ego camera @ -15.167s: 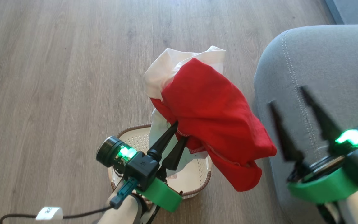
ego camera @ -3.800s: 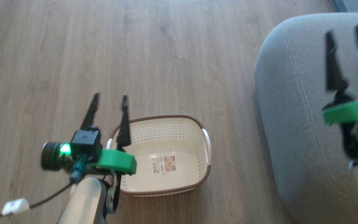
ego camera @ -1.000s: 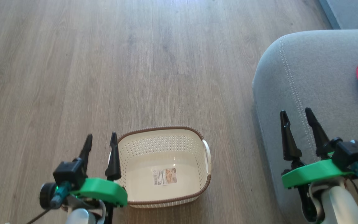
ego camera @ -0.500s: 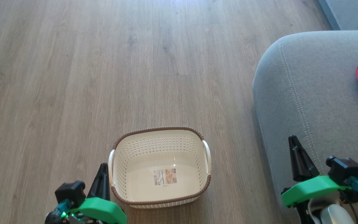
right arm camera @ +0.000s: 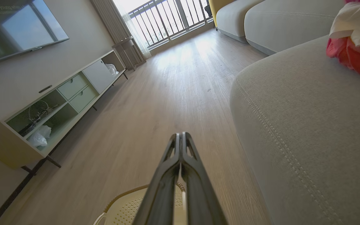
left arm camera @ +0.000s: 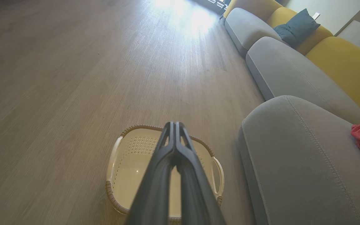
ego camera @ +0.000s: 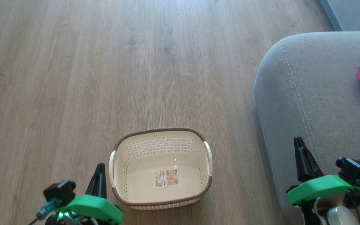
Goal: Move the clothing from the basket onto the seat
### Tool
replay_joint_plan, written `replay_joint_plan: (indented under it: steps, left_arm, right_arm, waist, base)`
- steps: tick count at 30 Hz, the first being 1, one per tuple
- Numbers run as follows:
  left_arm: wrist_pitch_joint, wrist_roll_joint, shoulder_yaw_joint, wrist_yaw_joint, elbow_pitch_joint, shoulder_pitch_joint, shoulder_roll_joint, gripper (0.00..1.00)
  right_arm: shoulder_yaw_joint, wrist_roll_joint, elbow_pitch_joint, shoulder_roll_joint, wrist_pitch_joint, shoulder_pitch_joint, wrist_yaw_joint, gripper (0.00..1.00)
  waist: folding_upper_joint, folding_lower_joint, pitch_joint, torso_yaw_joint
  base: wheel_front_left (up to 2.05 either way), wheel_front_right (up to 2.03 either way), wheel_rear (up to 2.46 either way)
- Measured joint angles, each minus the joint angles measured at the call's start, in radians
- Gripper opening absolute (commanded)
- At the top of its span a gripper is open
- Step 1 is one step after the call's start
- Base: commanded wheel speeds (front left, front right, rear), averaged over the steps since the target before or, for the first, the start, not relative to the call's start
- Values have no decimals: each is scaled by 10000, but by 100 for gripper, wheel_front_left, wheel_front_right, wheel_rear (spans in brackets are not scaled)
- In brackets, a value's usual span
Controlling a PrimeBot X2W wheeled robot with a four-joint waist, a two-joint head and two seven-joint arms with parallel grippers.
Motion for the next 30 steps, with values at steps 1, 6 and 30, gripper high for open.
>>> replay_joint_plan:
  steps: [1, 6, 30]
  left_arm:
    - [35, -111, 35, -44, 2, -1, 8, 0]
    - [180, -640, 82, -140, 15, -7, 21, 0]
    - [798, -3124, 464, -665, 58, -244, 54, 0]
  right_arm:
    - [-6, 119, 0, 0, 40, -1, 0, 0]
    - [-63, 667, 6, 0, 159, -4, 0, 0]
    - [-314, 3214, 63, 0, 788, -33, 0, 0]
  waist:
    - [0, 0, -2, 1]
    - [0, 0, -12, 5]
    - [0, 0, -55, 23]
  base:
    - [0, 0, 0]
    - [0, 0, 0]
    - [0, 0, 0]
